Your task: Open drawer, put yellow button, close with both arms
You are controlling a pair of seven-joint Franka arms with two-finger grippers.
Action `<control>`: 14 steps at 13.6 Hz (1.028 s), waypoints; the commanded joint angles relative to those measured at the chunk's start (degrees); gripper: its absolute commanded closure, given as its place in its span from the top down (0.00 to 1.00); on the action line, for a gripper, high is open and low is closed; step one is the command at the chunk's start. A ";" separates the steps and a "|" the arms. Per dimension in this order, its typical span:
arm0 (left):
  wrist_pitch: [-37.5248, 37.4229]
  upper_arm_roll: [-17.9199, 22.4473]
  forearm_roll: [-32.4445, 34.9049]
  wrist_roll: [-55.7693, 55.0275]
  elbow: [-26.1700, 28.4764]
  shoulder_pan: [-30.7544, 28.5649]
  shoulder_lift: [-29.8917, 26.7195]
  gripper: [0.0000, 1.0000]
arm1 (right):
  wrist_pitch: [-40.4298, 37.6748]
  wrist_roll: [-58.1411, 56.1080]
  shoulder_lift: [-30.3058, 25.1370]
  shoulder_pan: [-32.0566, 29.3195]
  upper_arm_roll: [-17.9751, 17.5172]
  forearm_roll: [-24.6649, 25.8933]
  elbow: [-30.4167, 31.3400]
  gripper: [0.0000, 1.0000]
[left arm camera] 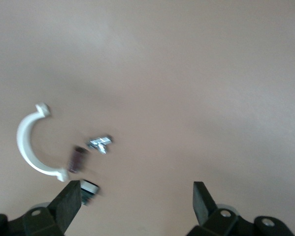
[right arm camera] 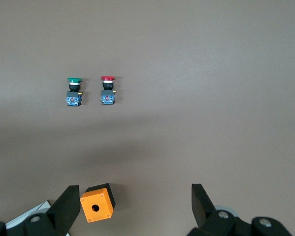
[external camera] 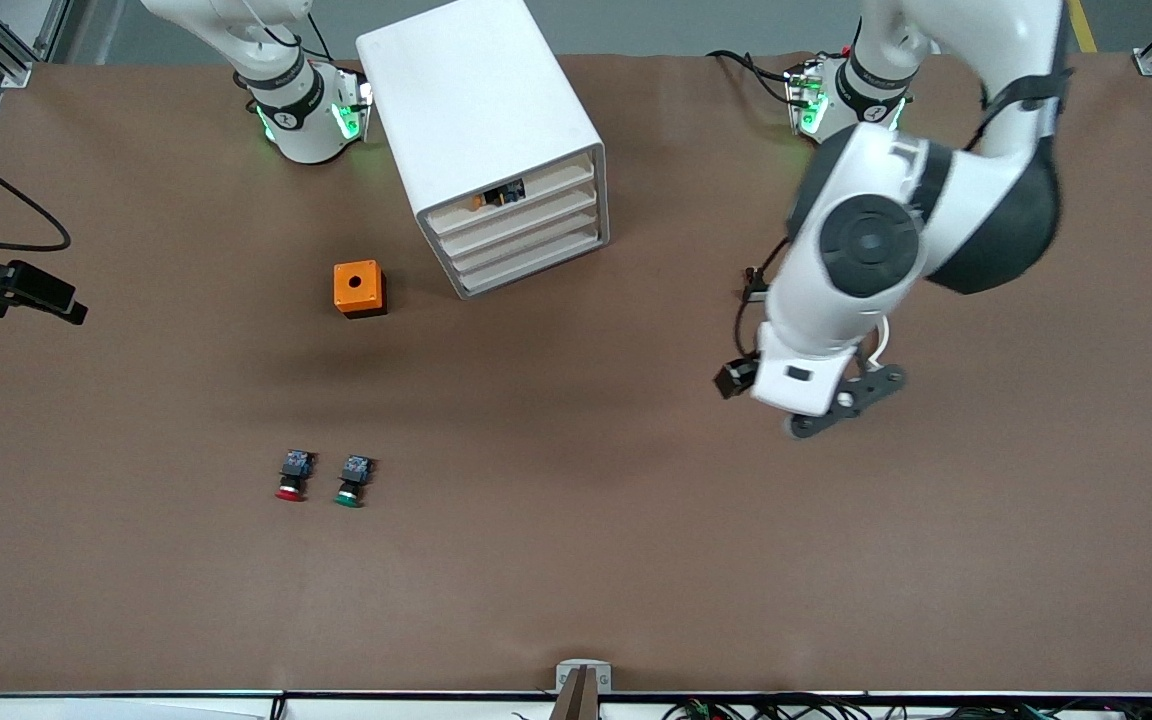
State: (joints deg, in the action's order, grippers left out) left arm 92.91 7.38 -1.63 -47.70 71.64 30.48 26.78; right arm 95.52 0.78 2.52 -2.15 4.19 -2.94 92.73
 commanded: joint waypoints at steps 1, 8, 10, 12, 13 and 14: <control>-5.08 -0.96 1.10 10.39 1.40 -5.93 -4.53 1.00 | -0.69 -0.34 -0.85 -0.58 -0.68 0.83 -0.18 1.00; -11.43 -1.14 1.10 26.76 3.50 -16.67 -15.61 1.00 | -0.51 -0.43 -0.85 -0.49 -0.68 0.74 -0.09 1.00; -11.43 -1.23 0.84 32.73 4.38 -19.74 -17.72 1.00 | -0.42 -0.43 -0.85 -0.49 -0.68 0.74 0.00 1.00; -11.26 -1.23 0.57 37.49 7.62 -21.77 -21.31 1.00 | -0.33 -0.43 -0.85 -0.49 -0.68 0.83 -0.01 1.00; -10.21 -1.32 0.57 37.60 11.47 -22.04 -24.38 1.00 | -0.42 -0.43 -0.85 -0.40 -0.68 0.83 0.00 1.00; -8.38 -1.66 0.48 37.68 15.34 -22.91 -27.20 1.00 | -0.33 -0.43 -0.85 -0.40 -0.68 0.92 -0.09 1.00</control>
State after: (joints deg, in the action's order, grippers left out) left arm 81.41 7.03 -1.44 -11.02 78.01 8.68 6.58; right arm 95.49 0.75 2.47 -2.14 4.11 -2.94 92.57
